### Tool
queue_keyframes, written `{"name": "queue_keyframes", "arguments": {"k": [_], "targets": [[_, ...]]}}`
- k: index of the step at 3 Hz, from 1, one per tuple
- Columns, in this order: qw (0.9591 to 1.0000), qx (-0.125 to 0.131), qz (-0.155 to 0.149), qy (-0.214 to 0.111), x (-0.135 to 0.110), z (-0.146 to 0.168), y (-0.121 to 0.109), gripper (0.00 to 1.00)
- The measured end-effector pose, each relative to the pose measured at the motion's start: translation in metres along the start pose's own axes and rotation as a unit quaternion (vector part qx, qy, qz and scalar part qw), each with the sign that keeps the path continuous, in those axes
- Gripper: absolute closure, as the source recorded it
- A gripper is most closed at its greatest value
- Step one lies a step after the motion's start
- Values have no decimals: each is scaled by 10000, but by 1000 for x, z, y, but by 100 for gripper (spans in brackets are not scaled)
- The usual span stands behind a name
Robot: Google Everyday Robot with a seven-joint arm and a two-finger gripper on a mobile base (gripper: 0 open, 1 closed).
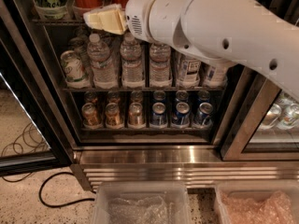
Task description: Pick coke can from top shelf of fridge
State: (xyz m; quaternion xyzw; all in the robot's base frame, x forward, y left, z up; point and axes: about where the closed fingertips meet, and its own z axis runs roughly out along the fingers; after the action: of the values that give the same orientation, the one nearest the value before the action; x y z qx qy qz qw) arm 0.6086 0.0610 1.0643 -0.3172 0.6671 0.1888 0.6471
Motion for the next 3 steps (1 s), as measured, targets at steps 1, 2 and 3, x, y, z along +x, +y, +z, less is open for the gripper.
{"name": "queue_keyframes", "arguments": {"k": [1,2,3], "targets": [[10000,61,-59,14,0,0,-4,39],[9998,164,-106,52,3,-4,-11,39],[9994,296,-145,116,6,-11,-20,38]]}}
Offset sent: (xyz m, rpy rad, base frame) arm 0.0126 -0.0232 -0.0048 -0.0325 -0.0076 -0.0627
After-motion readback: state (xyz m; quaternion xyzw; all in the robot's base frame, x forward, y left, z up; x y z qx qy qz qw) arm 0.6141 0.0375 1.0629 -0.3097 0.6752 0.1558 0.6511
